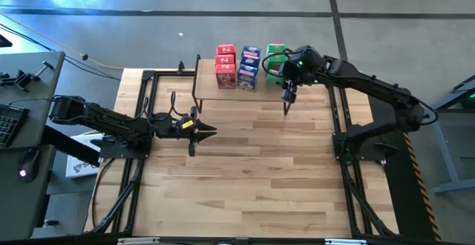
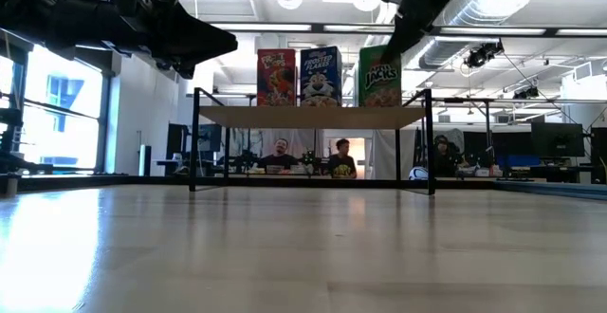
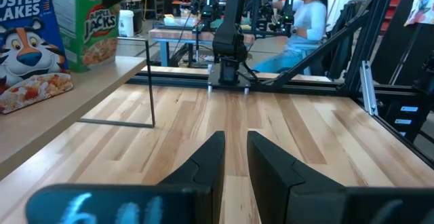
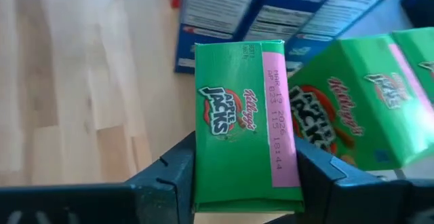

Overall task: Stack cereal on shelf
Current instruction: Put the green cereal box in front of the other green cereal box on the shelf

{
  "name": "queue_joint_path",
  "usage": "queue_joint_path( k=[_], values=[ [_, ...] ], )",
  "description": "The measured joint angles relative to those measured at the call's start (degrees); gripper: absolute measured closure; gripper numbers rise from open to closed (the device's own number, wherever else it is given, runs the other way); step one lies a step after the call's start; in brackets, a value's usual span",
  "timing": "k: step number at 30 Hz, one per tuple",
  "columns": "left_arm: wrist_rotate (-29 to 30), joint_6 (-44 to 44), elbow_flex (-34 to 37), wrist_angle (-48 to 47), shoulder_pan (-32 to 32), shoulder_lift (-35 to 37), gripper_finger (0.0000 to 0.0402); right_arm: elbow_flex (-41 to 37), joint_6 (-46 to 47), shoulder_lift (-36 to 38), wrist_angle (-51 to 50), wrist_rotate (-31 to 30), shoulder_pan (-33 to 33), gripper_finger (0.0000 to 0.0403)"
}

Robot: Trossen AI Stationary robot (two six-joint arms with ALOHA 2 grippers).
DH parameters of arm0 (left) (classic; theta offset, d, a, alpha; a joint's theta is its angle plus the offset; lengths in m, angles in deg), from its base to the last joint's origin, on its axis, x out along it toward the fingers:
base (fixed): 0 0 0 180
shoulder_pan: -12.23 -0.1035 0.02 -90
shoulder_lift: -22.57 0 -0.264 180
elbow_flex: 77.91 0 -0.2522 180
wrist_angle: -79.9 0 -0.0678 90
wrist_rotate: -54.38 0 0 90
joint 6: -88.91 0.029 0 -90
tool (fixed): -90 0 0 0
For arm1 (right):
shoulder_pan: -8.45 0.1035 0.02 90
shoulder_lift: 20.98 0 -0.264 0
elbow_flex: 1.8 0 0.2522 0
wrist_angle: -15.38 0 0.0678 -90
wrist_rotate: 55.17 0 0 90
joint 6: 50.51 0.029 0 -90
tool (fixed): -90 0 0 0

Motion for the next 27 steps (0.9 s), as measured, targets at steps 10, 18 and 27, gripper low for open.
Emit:
queue_joint_path(
  k=[10, 18, 27],
  values=[
    [0.0, 0.0, 0.0, 0.0, 0.0, 0.0, 0.0348, 0.0, 0.7, -0.1, 3.5, -5.1, 0.0, 0.0176],
    [0.0, 0.0, 0.0, 0.0, 0.0, 0.0, 0.0348, 0.0, -0.1, 0.4, 5.1, -7.2, 0.0, 0.0166],
    [0.0, 0.0, 0.0, 0.0, 0.0, 0.0, 0.0348, 0.0, 0.2, 5.6, 6.6, -9.5, 0.6, 0.0167]
  ],
)
